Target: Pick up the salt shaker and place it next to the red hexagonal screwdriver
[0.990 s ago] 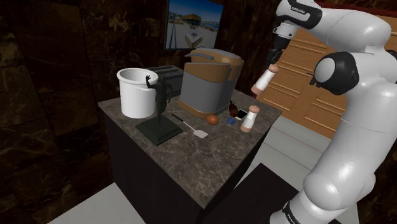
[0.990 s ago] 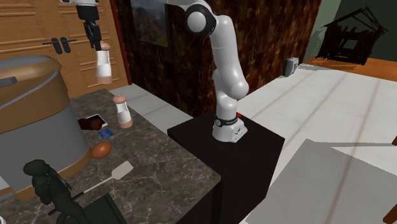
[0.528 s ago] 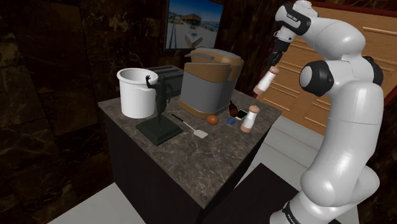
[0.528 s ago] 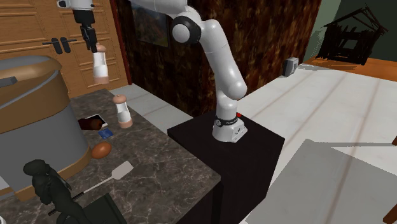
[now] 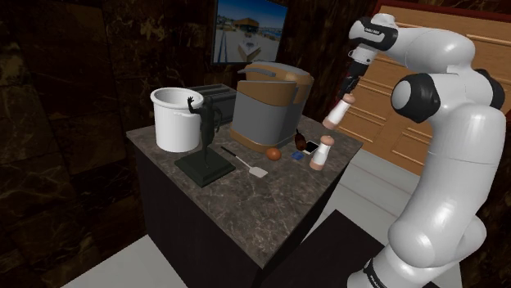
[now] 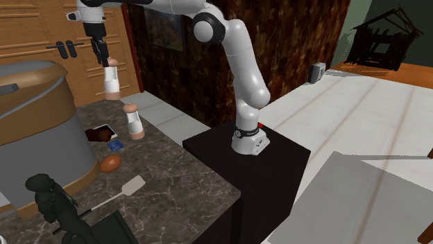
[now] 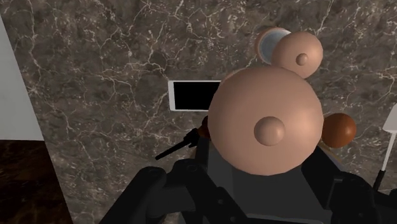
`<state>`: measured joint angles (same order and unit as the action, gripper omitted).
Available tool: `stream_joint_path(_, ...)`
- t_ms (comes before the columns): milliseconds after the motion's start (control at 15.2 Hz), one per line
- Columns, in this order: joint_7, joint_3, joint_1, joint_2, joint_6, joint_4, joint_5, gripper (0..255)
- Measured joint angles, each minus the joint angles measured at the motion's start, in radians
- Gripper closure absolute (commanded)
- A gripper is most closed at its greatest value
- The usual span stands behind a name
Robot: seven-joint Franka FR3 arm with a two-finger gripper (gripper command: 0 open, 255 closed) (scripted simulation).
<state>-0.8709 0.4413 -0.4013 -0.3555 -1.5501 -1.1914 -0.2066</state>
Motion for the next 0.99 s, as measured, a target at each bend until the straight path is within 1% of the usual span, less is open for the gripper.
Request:
stream_joint_path(594, -0.008, -0.001, 0.025, 0.037, -0.145, -0.181, 0.014, 255)
stream_joint_path(990, -0.013, -0.003, 0.034, 0.042, -0.226, -0.267, 0.015, 255)
